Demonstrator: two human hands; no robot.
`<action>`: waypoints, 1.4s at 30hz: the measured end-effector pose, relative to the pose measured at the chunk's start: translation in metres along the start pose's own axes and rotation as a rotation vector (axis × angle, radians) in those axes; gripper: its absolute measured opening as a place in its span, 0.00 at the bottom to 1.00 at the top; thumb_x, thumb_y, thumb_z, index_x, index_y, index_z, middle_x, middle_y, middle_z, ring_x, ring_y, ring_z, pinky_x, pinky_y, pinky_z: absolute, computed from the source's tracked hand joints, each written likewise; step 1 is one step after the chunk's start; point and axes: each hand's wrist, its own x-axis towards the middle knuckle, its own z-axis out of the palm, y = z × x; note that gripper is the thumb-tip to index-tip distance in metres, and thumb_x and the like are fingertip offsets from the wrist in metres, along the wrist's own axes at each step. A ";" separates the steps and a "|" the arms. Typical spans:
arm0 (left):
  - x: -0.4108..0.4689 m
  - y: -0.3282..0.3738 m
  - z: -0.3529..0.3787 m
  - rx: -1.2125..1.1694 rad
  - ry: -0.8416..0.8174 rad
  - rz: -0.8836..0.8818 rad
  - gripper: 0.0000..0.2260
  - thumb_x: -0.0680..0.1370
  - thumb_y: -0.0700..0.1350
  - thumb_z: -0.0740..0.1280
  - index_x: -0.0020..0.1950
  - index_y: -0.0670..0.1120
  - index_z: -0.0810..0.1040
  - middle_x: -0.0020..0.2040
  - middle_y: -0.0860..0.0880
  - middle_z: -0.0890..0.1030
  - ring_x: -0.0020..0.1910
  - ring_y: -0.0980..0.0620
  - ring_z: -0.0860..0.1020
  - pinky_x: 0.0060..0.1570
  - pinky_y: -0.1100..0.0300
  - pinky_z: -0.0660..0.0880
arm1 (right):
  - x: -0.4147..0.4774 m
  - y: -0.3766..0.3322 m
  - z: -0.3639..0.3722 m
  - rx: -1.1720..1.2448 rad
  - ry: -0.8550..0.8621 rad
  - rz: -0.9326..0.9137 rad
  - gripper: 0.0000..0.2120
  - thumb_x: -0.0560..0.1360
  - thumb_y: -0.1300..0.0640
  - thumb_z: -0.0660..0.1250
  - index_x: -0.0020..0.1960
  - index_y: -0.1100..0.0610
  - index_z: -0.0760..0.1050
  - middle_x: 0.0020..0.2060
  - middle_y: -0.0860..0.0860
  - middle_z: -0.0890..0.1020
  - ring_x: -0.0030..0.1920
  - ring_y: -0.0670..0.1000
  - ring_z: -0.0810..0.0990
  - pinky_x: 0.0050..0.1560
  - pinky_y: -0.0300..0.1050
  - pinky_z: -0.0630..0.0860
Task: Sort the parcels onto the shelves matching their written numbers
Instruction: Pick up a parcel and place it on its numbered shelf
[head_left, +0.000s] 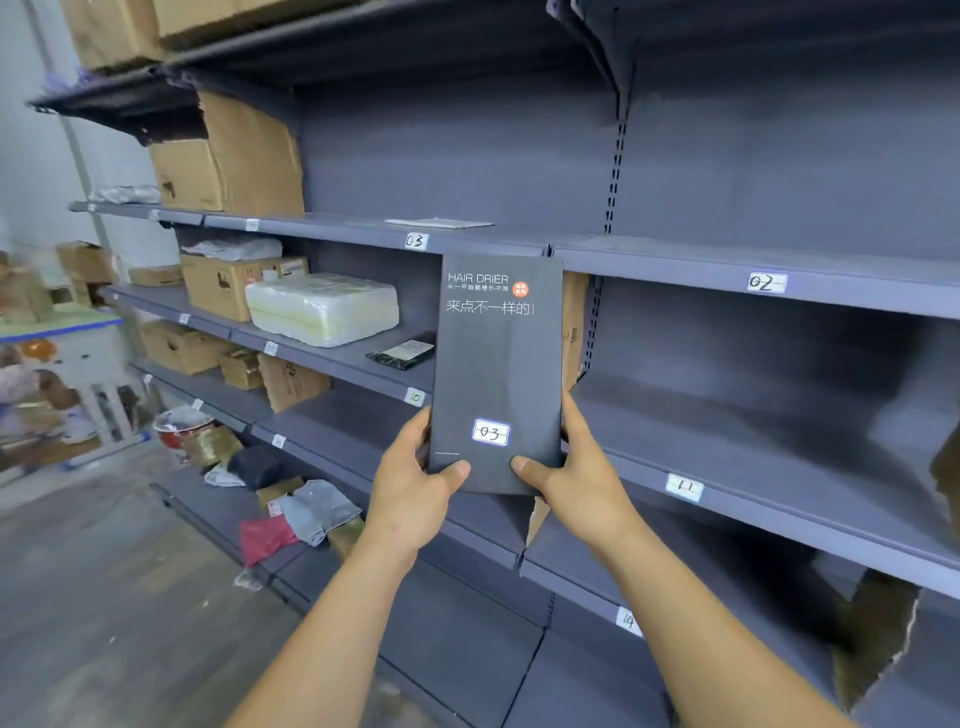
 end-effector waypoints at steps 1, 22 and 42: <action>0.008 0.000 -0.003 -0.002 0.016 0.000 0.29 0.75 0.31 0.68 0.65 0.63 0.74 0.56 0.63 0.82 0.57 0.60 0.80 0.60 0.45 0.78 | 0.011 0.000 0.005 -0.015 -0.010 -0.004 0.42 0.76 0.59 0.71 0.77 0.30 0.53 0.64 0.31 0.75 0.63 0.35 0.74 0.64 0.42 0.73; 0.142 -0.033 -0.095 0.011 -0.057 0.008 0.30 0.76 0.32 0.67 0.62 0.68 0.73 0.55 0.66 0.82 0.55 0.64 0.80 0.60 0.50 0.78 | 0.127 -0.001 0.118 -0.024 0.078 -0.022 0.39 0.74 0.62 0.72 0.75 0.35 0.59 0.61 0.37 0.79 0.60 0.41 0.77 0.64 0.51 0.77; 0.245 -0.040 -0.208 -0.066 -0.538 0.100 0.29 0.74 0.42 0.70 0.71 0.65 0.70 0.62 0.61 0.80 0.63 0.57 0.77 0.63 0.48 0.76 | 0.130 -0.071 0.241 -0.110 0.488 0.101 0.33 0.76 0.59 0.71 0.71 0.33 0.64 0.55 0.31 0.80 0.58 0.40 0.80 0.60 0.53 0.79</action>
